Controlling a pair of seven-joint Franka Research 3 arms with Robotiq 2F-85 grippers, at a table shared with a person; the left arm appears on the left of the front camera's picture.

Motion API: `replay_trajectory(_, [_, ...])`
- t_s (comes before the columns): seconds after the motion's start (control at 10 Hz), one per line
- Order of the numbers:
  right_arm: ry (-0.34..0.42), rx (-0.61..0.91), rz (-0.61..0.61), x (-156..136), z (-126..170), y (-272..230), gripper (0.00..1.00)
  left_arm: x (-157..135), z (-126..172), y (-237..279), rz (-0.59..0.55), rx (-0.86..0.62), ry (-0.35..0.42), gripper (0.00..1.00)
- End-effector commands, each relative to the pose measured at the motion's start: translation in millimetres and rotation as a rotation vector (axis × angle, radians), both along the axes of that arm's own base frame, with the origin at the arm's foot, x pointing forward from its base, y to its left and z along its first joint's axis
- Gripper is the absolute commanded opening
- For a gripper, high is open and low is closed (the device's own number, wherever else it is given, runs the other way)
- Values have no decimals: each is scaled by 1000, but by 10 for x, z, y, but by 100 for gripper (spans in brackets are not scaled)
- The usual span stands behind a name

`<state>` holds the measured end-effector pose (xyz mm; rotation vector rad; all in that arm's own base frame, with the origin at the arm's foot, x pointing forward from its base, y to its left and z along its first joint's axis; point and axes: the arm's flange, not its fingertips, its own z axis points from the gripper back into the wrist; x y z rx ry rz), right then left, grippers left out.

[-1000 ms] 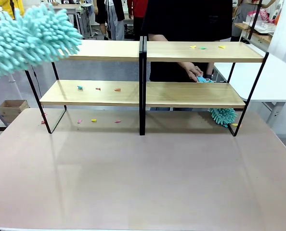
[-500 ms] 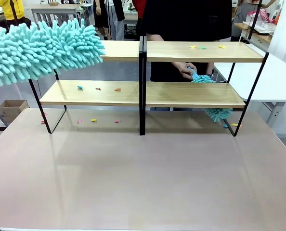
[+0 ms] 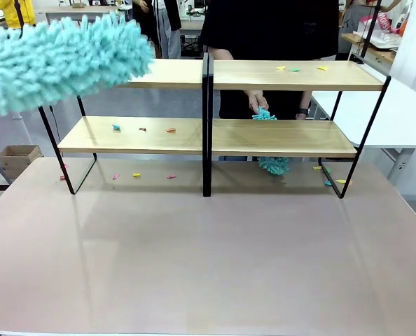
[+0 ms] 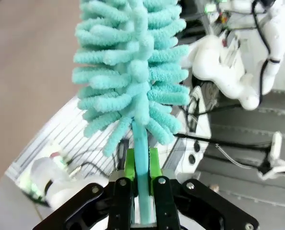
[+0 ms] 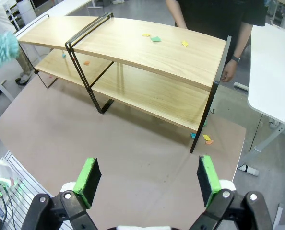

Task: Clean the shelves.
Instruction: Clean another randomly selected level of the Shelf with the Duster.

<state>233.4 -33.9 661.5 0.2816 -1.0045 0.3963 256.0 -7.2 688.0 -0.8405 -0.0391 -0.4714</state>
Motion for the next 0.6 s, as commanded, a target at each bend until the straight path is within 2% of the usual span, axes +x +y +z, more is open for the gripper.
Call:
replay_trajectory(0.0, [1, 8, 6, 1, -1, 6, 100, 200, 8, -538, 135, -42, -45, 13])
replay_trajectory(0.1, [1, 8, 6, 1, -1, 6, 100, 387, 37, -815, 159, -31, -47, 13])
replay_trajectory(0.2, [1, 8, 6, 1, -1, 6, 100, 558, 102, -1044, 114, -33, -24, 13])
replay_trajectory(0.3, [1, 8, 6, 1, -1, 6, 100, 734, 196, -1280, 128, -60, 10, 13])
replay_trajectory(0.4, [1, 8, 6, 1, -1, 6, 100, 879, 311, -1499, 121, -117, -5, 13])
replay_trajectory(0.5, [1, 8, 6, 1, -1, 6, 100, 1012, 406, -1636, 32, -164, 40, 13])
